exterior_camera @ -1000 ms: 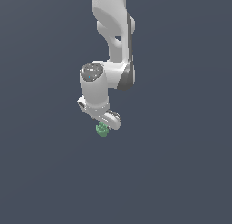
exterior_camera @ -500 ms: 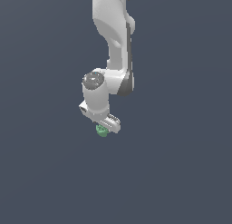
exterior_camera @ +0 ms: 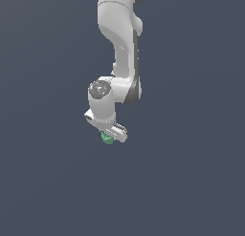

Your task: Pick up the object and move it to a goal position.

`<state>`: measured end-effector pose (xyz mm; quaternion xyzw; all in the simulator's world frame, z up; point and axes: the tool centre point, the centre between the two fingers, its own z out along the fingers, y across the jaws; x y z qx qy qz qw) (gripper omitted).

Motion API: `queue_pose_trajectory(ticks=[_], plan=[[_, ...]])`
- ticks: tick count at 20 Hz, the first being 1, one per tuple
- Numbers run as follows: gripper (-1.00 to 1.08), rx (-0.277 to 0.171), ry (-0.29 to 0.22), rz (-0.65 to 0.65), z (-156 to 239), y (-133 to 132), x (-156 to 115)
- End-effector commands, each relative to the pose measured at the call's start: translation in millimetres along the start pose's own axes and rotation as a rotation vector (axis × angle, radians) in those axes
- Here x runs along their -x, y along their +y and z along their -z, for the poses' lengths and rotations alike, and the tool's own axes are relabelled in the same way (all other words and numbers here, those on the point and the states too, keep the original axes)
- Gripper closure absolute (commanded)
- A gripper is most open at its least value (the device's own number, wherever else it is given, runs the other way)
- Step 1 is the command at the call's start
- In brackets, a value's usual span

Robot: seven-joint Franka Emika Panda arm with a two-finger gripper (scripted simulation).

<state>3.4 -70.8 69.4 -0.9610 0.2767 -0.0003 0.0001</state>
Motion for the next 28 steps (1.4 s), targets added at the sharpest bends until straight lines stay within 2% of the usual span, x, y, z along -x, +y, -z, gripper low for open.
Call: queue_pose_trajectory(ticks=[1, 9, 15, 21, 28], plan=[[1.08, 0.000, 0.000, 0.000, -1, 0, 0], [1.08, -0.001, 0.002, -0.001, 1, -1, 0], [1.08, -0.006, 0.025, -0.022, 13, -10, 0], [1.08, -0.017, 0.073, -0.066, 39, -28, 0], [1.08, -0.035, 0.154, -0.138, 82, -58, 1]])
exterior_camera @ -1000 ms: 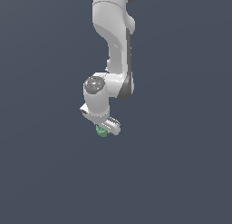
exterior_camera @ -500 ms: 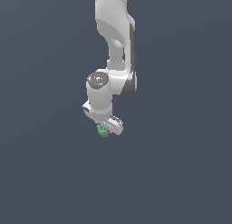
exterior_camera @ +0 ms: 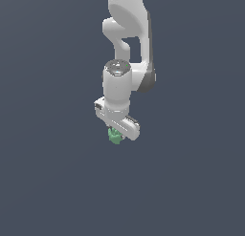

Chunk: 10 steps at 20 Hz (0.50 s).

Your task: Pick up the object and move it to a goal position.

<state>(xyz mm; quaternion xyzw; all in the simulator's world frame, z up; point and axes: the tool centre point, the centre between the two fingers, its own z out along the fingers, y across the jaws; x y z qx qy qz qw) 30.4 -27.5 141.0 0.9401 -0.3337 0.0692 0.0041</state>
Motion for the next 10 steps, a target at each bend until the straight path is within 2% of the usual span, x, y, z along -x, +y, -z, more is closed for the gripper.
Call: queue_pose_trajectory(ticks=[1, 10], plan=[[1.08, -0.008, 0.031, -0.028, 17, -12, 0], [1.08, -0.029, 0.137, -0.121, 72, -51, 0]])
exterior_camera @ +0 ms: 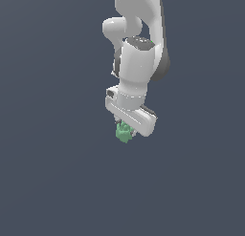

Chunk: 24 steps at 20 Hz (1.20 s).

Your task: Pick up the object and move it to a goal position.

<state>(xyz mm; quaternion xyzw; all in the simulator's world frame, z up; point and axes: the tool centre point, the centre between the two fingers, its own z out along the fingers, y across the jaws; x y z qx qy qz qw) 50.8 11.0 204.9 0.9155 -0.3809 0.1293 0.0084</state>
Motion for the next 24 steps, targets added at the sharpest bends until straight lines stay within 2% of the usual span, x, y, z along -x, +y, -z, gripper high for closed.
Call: queue_pose_trajectory(ticks=[1, 24], plan=[[1.08, -0.006, 0.029, -0.026, 15, -11, 0], [1.08, -0.054, 0.306, -0.267, 158, -110, 3]])
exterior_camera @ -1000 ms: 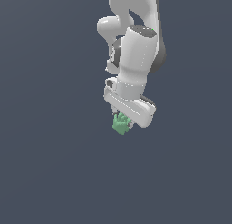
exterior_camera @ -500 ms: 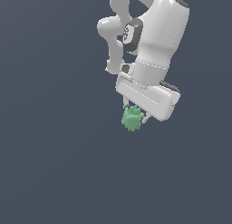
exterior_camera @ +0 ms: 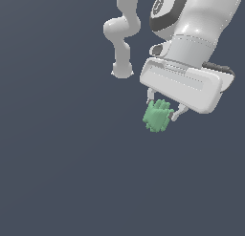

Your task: Pick up the object and move it to a goal position.

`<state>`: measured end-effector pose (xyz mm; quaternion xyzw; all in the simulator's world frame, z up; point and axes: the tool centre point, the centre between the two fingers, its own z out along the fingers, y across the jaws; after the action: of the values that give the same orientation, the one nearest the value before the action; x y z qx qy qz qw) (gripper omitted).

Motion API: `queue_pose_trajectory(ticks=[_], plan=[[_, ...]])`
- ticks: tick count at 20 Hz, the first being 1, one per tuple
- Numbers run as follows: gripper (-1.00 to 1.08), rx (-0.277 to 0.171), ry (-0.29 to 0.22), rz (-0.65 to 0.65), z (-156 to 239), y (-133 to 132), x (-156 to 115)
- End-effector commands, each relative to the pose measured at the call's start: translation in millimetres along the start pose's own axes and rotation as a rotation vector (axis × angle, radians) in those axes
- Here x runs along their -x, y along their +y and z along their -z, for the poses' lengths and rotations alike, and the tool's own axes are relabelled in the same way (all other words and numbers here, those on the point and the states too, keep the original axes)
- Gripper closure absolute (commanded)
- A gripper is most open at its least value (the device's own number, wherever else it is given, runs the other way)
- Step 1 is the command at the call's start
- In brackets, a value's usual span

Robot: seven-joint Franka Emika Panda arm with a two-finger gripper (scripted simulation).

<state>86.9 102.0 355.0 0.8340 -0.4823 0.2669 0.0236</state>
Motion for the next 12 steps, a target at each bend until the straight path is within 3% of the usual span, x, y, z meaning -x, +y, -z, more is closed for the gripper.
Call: queue_pose_trajectory(ticks=[1, 12], plan=[[1.08, -0.007, 0.037, -0.032, 18, -13, -1], [1.08, -0.029, 0.190, -0.163, 98, -70, 1]])
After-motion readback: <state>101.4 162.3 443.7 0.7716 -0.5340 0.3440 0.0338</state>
